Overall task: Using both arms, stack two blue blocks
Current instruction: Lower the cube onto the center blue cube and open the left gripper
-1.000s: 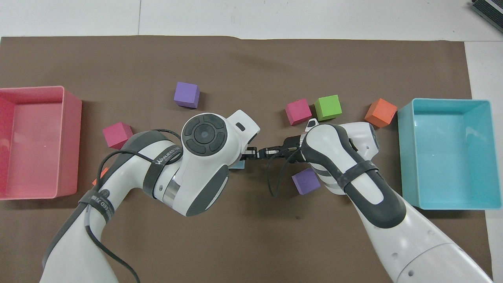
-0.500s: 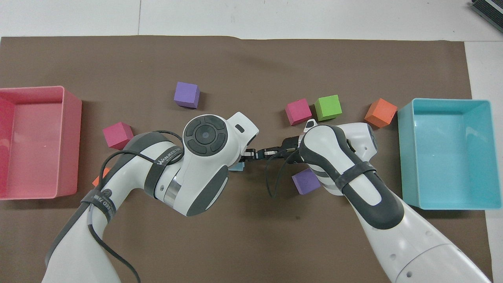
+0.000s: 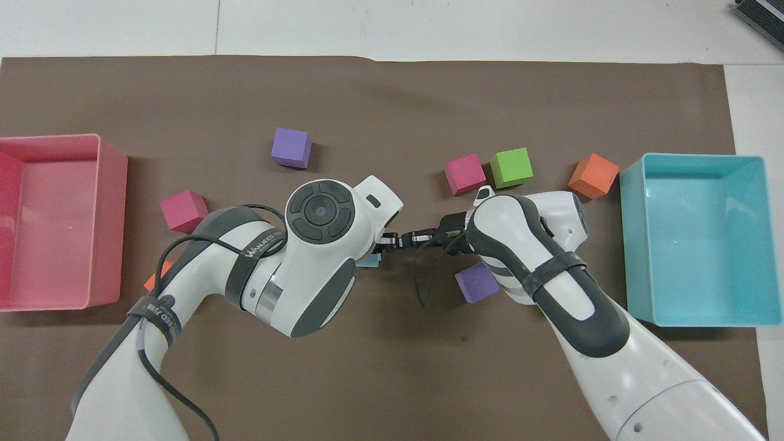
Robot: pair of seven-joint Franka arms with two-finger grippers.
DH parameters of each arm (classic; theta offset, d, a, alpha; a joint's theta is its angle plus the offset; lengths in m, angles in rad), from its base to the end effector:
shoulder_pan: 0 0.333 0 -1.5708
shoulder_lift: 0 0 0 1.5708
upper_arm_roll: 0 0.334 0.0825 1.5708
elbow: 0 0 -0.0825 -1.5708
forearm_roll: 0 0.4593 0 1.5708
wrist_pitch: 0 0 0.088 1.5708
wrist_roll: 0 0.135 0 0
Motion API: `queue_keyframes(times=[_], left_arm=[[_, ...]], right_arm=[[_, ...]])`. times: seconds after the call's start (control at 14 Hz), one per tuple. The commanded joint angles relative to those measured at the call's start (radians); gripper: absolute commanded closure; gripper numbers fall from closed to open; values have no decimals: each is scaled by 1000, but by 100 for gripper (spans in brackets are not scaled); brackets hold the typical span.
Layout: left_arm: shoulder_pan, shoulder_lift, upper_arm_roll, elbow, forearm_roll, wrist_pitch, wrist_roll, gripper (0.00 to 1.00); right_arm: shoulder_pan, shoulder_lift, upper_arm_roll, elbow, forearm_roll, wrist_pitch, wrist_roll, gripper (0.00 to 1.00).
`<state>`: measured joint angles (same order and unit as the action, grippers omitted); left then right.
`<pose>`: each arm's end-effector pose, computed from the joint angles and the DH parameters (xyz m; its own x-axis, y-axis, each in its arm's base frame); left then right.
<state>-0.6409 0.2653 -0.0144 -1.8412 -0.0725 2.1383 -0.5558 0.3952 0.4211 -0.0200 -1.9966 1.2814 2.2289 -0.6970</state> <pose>0.5496 -0.4280 0.3382 0.9981 -0.0612 -0.0090 -0.0604 -0.9956 0.0722 0.6022 0.2918 0.1902 0.9933 0.1072 0.0438 0.1003 -0.6073 -0.7881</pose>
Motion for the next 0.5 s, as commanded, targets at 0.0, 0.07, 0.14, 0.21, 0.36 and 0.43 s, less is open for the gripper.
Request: queue_keyframes(times=[0.0,0.07,0.14,0.21,0.36,0.43], left_arm=[[-19,-18,16,-29,-21,18,-3,44],[-19,-18,17,-30,-21,21,-1,42],[-19,-18,16,-29,-21,28,1,40],[-19,-18,16,-30,-21,40,2,39],[-19,-20,17,-39,-21,43,5,36],[-19,-20,17,-42,-21,43,7,36]], right_arm=[[-1,-2,5,-11,29,25,-35,100],[-1,-2,5,-11,29,25,-35,100],[-1,-2,5,-11,29,25,-35,100],[-1,-2,5,-11,29,25,-35,100],[-1,-2,5,-11,29,25,-35,100],[-1,-2,5,-11,29,25,-35,100]])
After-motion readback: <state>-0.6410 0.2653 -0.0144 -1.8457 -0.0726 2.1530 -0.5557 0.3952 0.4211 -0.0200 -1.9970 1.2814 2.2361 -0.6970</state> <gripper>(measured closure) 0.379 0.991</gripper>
